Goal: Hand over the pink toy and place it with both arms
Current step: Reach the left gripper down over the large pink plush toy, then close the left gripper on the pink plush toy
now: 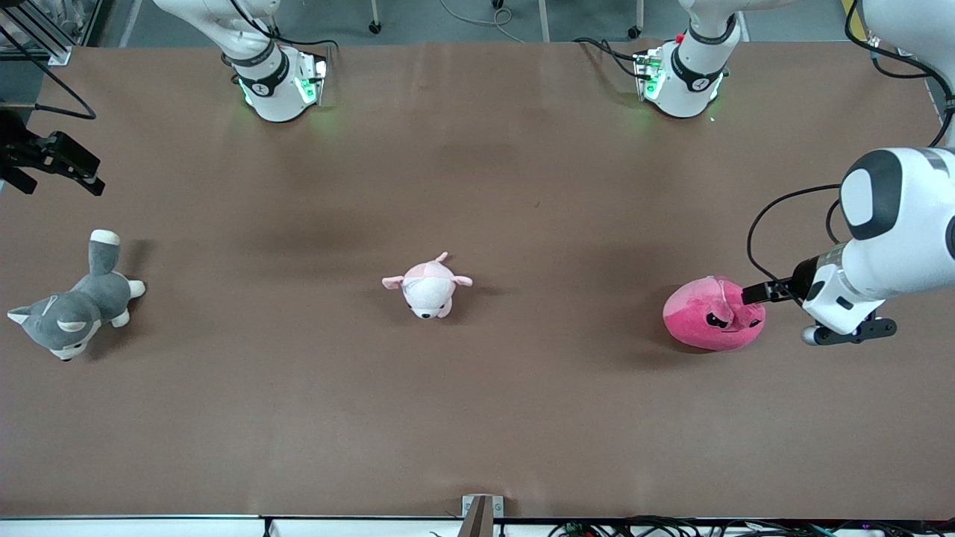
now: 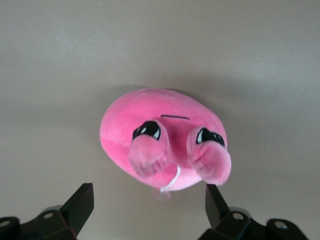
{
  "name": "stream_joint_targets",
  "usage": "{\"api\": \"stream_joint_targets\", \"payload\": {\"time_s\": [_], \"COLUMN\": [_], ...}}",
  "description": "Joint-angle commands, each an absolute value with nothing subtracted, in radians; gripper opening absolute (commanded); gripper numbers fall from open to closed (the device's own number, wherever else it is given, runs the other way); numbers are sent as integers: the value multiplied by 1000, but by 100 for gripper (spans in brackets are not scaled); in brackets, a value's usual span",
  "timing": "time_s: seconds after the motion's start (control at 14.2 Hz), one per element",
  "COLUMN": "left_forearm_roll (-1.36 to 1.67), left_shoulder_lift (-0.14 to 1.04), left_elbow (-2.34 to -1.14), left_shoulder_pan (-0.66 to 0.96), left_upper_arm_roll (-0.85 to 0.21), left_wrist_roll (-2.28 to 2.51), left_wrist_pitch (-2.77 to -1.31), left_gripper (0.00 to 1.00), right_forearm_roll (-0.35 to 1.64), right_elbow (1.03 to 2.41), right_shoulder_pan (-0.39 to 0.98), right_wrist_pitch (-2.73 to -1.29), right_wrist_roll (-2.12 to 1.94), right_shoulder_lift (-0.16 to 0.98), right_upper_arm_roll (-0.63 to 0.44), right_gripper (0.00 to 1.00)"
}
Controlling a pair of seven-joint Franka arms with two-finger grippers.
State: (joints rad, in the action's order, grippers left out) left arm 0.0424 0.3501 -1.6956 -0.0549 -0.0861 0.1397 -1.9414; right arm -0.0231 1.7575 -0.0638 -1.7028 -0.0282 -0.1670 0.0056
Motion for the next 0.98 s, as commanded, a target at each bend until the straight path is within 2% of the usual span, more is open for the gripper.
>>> {"api": "stream_joint_targets", "payload": {"time_s": [0.0,0.21,0.35,0.56,0.77,0.91], "left_forearm_roll": [58,54,52,51,55,57], "left_shoulder_lift": [383,409,417,426,425,410], "left_elbow": [-1694,-1695,-1695,-1695,-1692,-1689], "left_shoulder_pan": [-58,-58,-58,-58,-54,-46], "left_upper_arm_roll": [-87,-86,-86,-84,-86,-90], "left_wrist_roll": [149,149,149,152,167,225], "left_wrist_pitch": [-1977,-1999,-2011,-2013,-2013,-1999], "left_gripper": [87,79,70,45,14,4], "right_forearm_roll": [-23,-25,-25,-26,-26,-26], "right_elbow": [1772,1761,1750,1747,1744,1743], "right_shoulder_pan": [-71,-74,-68,-71,-77,-78], "right_wrist_pitch": [-1710,-1698,-1695,-1678,-1678,-1678], "right_wrist_roll": [-26,-32,-32,-34,-31,-29], "right_shoulder_lift": [-193,-190,-189,-189,-187,-187], "right_upper_arm_roll": [12,12,14,17,12,11], "right_gripper": [100,100,100,100,100,100]}}
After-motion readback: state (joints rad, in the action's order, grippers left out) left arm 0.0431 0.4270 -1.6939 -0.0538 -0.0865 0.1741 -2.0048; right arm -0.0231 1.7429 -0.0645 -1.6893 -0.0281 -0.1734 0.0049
